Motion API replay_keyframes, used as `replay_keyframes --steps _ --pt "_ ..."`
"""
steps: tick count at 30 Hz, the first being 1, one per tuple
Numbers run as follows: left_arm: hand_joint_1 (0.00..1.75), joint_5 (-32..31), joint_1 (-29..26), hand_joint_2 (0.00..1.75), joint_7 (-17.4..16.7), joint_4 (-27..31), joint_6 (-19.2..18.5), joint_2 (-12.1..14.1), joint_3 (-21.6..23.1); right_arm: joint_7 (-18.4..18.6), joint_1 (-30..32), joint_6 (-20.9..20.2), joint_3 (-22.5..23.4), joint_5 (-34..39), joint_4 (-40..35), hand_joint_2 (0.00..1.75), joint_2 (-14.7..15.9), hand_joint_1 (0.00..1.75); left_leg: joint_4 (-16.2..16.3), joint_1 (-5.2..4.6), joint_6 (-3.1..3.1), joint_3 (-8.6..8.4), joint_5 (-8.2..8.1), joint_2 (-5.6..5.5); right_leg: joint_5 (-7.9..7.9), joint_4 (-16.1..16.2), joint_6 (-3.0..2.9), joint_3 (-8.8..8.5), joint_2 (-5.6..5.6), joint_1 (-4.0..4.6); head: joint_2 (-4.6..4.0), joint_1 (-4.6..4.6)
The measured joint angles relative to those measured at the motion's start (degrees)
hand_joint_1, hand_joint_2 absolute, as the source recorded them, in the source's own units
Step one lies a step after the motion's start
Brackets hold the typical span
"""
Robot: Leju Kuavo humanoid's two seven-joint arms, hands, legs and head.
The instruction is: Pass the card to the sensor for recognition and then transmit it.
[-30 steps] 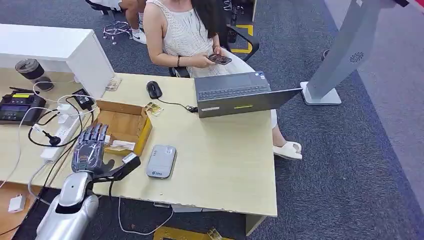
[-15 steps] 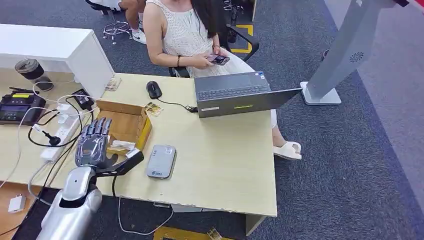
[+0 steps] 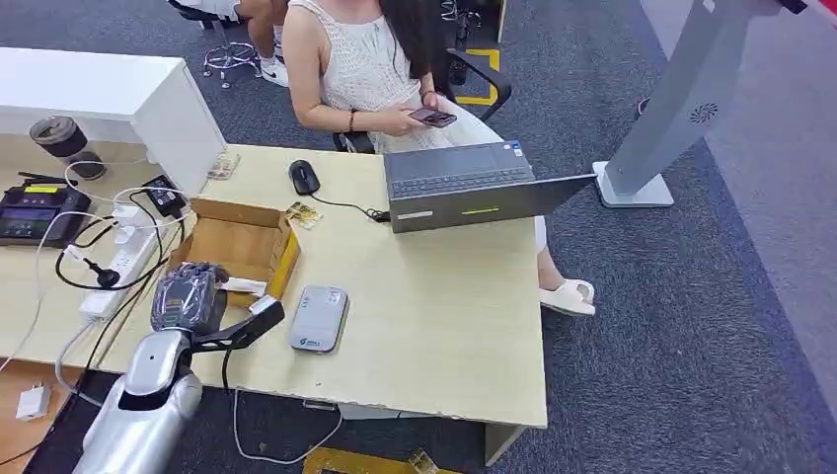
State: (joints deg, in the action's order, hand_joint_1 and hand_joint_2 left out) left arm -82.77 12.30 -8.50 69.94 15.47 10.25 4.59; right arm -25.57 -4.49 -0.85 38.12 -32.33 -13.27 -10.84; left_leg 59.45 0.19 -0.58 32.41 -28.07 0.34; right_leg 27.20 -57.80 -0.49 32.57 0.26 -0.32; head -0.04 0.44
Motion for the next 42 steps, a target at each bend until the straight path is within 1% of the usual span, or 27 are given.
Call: replay_keyframes --steps 7,20,21,24,27,30,36,42 --pt "1.75 1.82 0.45 1.75 0.72 -0.76 -1.73 0.11 0.0 0.0 0.07 -0.13 0.09 -0.74 0.0 1.75 0.0 0.0 0.0 0.0 0.0 0.0 0.0 0.01 0.0 0.0 0.0 0.0 0.0 0.0 0.0 0.0" --pt "1.75 2.78 0.61 1.75 1.25 -1.2 -1.7 0.87 0.0 0.0 0.16 -0.24 0.63 -0.79 0.0 1.75 0.0 0.0 0.0 0.0 0.0 0.0 0.0 0.01 -0.01 0.0 -0.02 0.0 0.0 0.0 0.0 0.0" --pt "1.75 2.75 0.61 0.0 1.25 -1.22 -1.44 0.9 0.0 0.0 0.17 -0.24 0.63 -0.83 0.0 1.75 0.0 0.0 0.0 0.0 0.0 0.0 0.0 0.01 -0.01 0.0 -0.02 0.0 0.0 0.0 0.0 0.0" --pt "1.75 2.32 0.76 0.0 1.25 -1.55 0.09 0.94 0.0 0.11 0.17 -0.22 0.63 -0.96 0.0 1.75 0.0 0.0 0.0 0.0 0.0 -0.01 0.0 0.01 -0.01 0.0 -0.02 0.01 0.0 0.0 0.0 -0.02" --pt "1.75 1.27 2.11 0.0 1.38 -2.34 2.15 0.92 0.02 0.15 0.16 -0.26 0.63 -1.79 0.0 1.75 0.0 0.0 0.01 0.0 0.02 0.0 0.02 0.0 -0.02 0.0 -0.02 0.03 -0.02 0.0 0.0 0.0" --pt "1.75 -0.13 5.89 0.0 1.75 -3.95 3.56 0.85 0.48 0.37 0.03 -0.31 0.63 -1.99 0.0 1.75 0.0 0.0 0.01 0.0 0.02 0.02 0.11 -0.04 -0.07 0.0 0.03 0.03 -0.04 0.0 0.0 0.0" --pt "1.75 -0.83 15.24 0.0 1.77 -9.1 3.87 0.44 2.34 0.52 -0.15 -0.9 0.63 -2.91 0.02 1.75 0.0 0.0 0.01 0.0 0.03 0.03 0.2 -0.02 -0.22 0.0 -0.01 0.04 -0.04 0.0 0.0 0.0" --pt "1.75 -2.01 21.86 0.0 1.2 -13.97 4.37 0.09 3.98 0.5 -0.14 -1.14 0.63 -2.89 0.07 1.75 0.0 0.0 0.02 0.0 0.05 0.03 0.22 -0.02 -0.24 0.0 -0.02 0.05 -0.03 0.01 0.0 0.0"
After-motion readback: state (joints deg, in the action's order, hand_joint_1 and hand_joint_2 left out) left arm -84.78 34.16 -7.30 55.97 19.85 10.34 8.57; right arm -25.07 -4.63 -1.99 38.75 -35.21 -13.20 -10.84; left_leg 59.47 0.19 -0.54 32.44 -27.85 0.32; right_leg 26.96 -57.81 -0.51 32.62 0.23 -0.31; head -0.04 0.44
